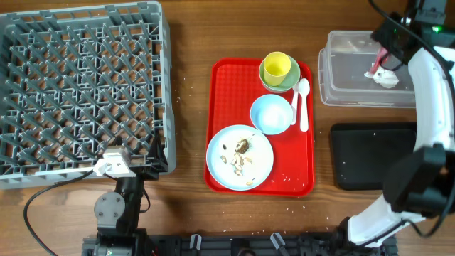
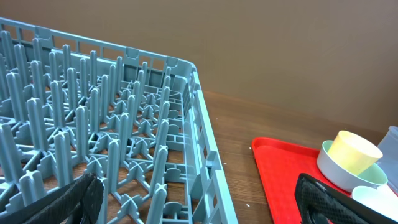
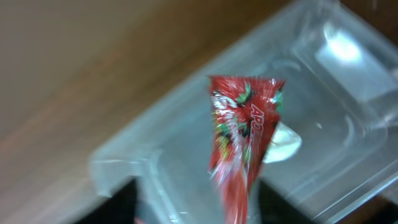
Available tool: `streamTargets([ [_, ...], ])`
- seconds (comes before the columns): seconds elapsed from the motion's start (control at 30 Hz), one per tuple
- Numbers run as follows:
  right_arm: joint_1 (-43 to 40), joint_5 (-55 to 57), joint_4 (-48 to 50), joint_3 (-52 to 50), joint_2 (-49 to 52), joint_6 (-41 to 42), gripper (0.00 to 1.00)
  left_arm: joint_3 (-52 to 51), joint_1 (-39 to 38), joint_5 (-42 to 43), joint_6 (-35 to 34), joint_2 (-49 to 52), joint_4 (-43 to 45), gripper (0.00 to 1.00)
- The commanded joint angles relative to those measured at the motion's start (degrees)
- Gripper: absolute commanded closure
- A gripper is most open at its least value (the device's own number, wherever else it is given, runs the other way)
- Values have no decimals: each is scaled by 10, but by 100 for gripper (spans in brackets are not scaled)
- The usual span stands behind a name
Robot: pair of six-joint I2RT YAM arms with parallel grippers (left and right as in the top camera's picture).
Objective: Sort waste into correct bins and load items into the dishwasher rack
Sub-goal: 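Grasp the red candy wrapper with the right gripper, drop into clear bin, then grasp the light-blue bowl with the left gripper and lift it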
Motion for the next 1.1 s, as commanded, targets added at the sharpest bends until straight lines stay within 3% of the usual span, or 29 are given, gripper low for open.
streamTargets([
  [0.0,-10,-33,-26,-7,17,-30,0,-3,3,6,11,-5,-1,0],
  [0.23,-9,-216,-37,-7,-153,-22,0,-3,3,6,11,-5,-1,0],
  [0.47,-9,-206,-123,-7,-203,19,0,-3,3,6,11,-5,0,0],
  [0.57,-13,-175,-97,-7,-206,19,0,-3,3,139,-122,-5,122,0],
  [0.67,-20,-76,-81,-7,-203,19,0,14,3,235,-147,4,314,0],
  [0.7,-20,-66,-81,-8,-203,19,0,26,3,245,-147,10,310,0],
  [0.73,-20,-64,-79,-8,-203,19,0,96,3,264,-140,57,242,0],
  [0.8,-20,-65,-79,-8,-203,19,0,281,2,356,-57,233,114,0],
  [0.87,-20,-65,-79,-8,-203,19,0,494,-15,447,19,438,-64,0],
  [0.9,-20,-65,-79,-8,-203,19,0,624,-48,443,80,555,-202,0],
  [1.0,-20,-65,-79,-8,-203,19,0,909,-187,269,137,818,-470,0],
  [1.03,-20,-65,-79,-8,-203,19,0,1004,-253,182,137,921,-540,0],
  [1.07,-20,-65,-79,-8,-203,19,0,1033,-285,158,137,969,-552,0],
])
